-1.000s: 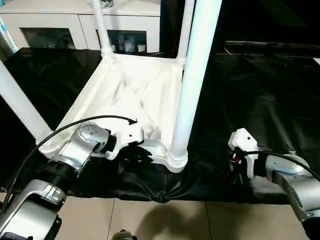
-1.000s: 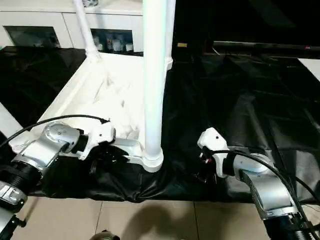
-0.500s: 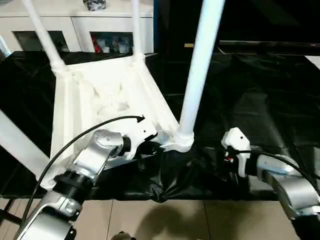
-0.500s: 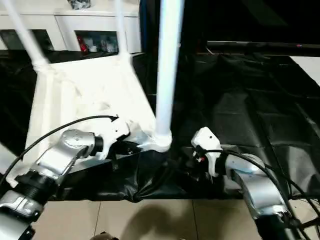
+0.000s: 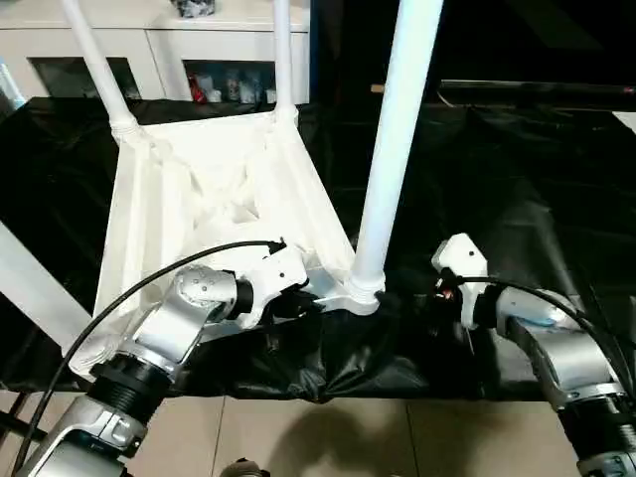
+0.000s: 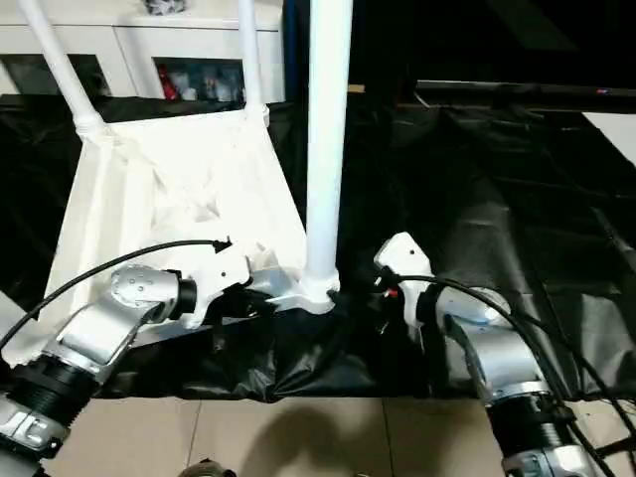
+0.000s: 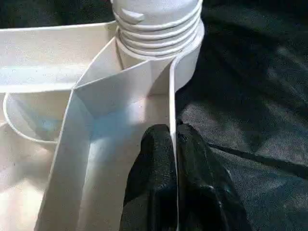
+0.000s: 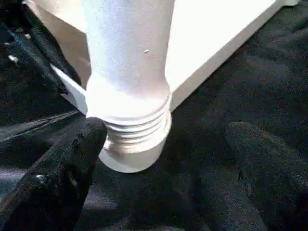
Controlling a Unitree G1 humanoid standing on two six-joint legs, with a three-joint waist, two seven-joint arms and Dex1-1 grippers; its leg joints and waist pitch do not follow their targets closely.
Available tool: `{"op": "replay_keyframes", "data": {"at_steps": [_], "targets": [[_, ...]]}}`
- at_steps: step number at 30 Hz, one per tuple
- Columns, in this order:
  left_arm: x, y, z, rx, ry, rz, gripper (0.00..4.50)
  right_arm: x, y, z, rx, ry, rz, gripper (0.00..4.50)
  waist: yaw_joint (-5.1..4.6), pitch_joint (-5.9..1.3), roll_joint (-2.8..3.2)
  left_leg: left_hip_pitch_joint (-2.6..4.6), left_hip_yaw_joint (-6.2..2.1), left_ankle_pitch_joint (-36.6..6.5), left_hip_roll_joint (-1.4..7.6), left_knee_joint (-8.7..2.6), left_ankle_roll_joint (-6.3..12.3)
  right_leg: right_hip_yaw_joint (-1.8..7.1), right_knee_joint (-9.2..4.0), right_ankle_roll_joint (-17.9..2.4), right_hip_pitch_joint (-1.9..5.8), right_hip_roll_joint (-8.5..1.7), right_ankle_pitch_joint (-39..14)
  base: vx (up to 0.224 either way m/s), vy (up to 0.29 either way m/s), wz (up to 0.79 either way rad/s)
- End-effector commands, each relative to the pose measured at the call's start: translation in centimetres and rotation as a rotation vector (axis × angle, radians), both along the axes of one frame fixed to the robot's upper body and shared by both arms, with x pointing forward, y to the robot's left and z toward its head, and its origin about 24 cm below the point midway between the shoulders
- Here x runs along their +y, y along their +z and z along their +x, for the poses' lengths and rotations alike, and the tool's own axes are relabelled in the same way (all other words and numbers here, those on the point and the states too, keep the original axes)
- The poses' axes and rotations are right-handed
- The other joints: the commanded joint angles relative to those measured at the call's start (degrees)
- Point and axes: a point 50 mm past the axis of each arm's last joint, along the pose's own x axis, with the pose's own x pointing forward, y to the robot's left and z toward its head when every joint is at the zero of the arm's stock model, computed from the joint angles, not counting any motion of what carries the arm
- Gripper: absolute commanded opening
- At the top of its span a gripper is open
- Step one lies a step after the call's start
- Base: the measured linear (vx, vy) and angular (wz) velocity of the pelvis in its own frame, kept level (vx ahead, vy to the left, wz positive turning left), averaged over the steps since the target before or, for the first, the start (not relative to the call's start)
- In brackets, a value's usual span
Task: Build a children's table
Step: Rotate leg to tighten
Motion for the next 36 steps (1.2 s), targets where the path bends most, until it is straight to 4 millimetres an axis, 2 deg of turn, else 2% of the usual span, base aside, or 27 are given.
{"op": "replay_keyframes", "data": {"at_steps": [1,3,8,11,12,17,21,23,25,28,29,30,31,33,34,36], "targets": [[-1.2,0.3,-0.4,-0.015,-0.101,-0.014,0.04,0.8,0.5,0.6,-0.026,0.037,0.011,4.50,0.26,-3.80,-0.98,0.03,-0.19,-5.63,1.25,-3.33,3.62,2.53,-4.81,-10.44,3.17,-4.80,-5.83,0.000,0.000,0.00],[-1.1,0.3,-0.4,-0.016,-0.103,-0.009,0.04,1.1,0.5,0.9,-0.032,0.057,0.013,4.50,0.24,-3.77,-1.00,0.24,-0.16,-6.11,1.35,-3.39,3.34,2.61,-4.74,-10.76,3.11,-4.72,-5.42,0.000,0.000,0.00],[-1.1,0.3,-0.5,-0.003,-0.117,-0.017,0.04,1.5,0.7,1.6,-0.040,0.095,0.015,4.50,0.32,-4.00,-0.74,0.16,-0.16,-5.17,1.29,-3.25,3.40,2.61,-4.32,-11.88,3.34,-4.75,-1.90,0.000,0.000,0.00],[-1.2,0.4,-0.4,-0.002,-0.125,-0.013,0.04,1.4,0.6,1.7,-0.039,0.108,0.004,4.50,0.47,-4.02,-0.86,0.13,-0.15,-4.65,1.29,-3.21,3.71,2.58,-4.16,-12.25,3.40,-4.67,-0.41,0.000,0.000,0.00],[-1.2,0.4,-0.4,-0.002,-0.126,-0.012,0.00,1.4,0.4,1.7,-0.032,0.115,0.005,4.23,0.46,-4.03,-0.84,0.14,-0.15,-4.74,1.28,-3.21,3.76,2.54,-4.16,-12.38,3.37,-4.70,-0.53,0.000,0.000,0.00],[-1.1,0.4,-0.3,0.002,-0.133,-0.011,0.00,1.6,0.0,1.6,-0.023,0.129,0.015,3.79,0.41,-3.96,-0.89,0.22,-0.17,-5.78,1.36,-3.30,3.42,2.55,-4.37,-12.23,3.34,-4.78,-2.63,0.000,0.000,0.00],[-1.1,0.3,-0.3,0.013,-0.141,-0.007,0.00,2.0,0.1,2.0,-0.029,0.140,0.048,3.49,0.29,-3.98,-0.84,0.18,-0.15,-5.80,1.31,-3.28,3.47,2.55,-4.35,-12.51,3.35,-4.74,-2.41,0.000,0.000,0.00],[-1.2,0.3,-0.3,0.021,-0.146,-0.008,0.00,2.1,0.2,2.1,-0.032,0.152,0.049,3.33,0.35,-4.03,-0.61,0.27,-0.15,-5.74,1.38,-3.24,3.57,2.55,-4.28,-12.78,3.30,-4.77,-1.94,0.000,0.000,0.00],[-1.2,0.3,-0.3,0.023,-0.149,-0.008,0.00,2.1,0.3,2.1,-0.034,0.159,0.048,3.17,0.34,-4.08,-0.69,0.20,-0.17,-5.57,1.39,-3.24,3.60,2.53,-4.23,-12.90,3.39,-4.77,-1.47,0.000,0.000,0.00],[-1.4,0.2,-0.4,0.033,-0.154,-0.016,0.00,2.0,0.3,2.1,-0.038,0.181,0.050,2.90,0.32,-4.13,-0.52,0.17,-0.20,-5.12,1.36,-3.21,3.76,2.47,-4.06,-13.27,3.45,-4.68,0.30,0.000,0.000,0.00],[-1.4,0.2,-0.5,0.037,-0.154,-0.017,0.00,2.0,0.3,2.1,-0.037,0.184,0.050,2.85,0.36,-4.14,0.03,0.23,-0.25,-5.54,1.41,-3.17,3.63,2.47,-4.11,-13.50,3.37,-4.72,0.50,0.000,0.000,0.00],[-1.4,0.1,-0.5,0.043,-0.155,-0.020,0.00,2.0,0.2,2.0,-0.034,0.183,0.050,2.82,0.39,-4.20,0.34,0.27,-0.29,-5.90,1.40,-3.15,3.39,2.49,-4.03,-13.72,3.40,-4.69,0.86,0.000,0.000,0.00],[-1.4,0.1,-0.6,0.048,-0.157,-0.022,0.00,1.9,0.1,2.0,-0.033,0.182,0.051,2.79,0.29,-4.21,0.10,0.26,-0.26,-6.06,1.40,-3.18,3.32,2.45,-4.06,-13.88,3.46,-4.59,1.47,0.000,0.000,0.00],[-1.6,0.1,-0.5,0.058,-0.145,-0.032,0.00,2.2,-0.2,1.7,-0.023,0.170,0.067,2.77,0.32,-4.25,0.09,0.28,-0.28,-6.07,1.39,-3.18,3.27,2.45,-4.00,-14.09,3.53,-4.59,2.10,0.000,0.000,0.00],[-1.7,0.1,-0.4,0.059,-0.135,-0.039,0.00,2.4,-0.3,1.7,-0.022,0.164,0.075,2.77,0.31,-4.23,-0.23,0.27,-0.27,-5.92,1.38,-3.20,3.41,2.43,-3.96,-14.17,3.57,-4.61,2.11,0.000,0.000,0.00],[-1.7,0.1,-0.3,0.060,-0.114,-0.045,0.00,2.6,-0.4,1.7,-0.020,0.149,0.089,2.75,0.31,-4.22,-0.24,0.27,-0.22,-5.92,1.36,-3.19,3.47,2.46,-4.01,-14.10,3.55,-4.63,1.72,0.000,0.000,0.00]]}}
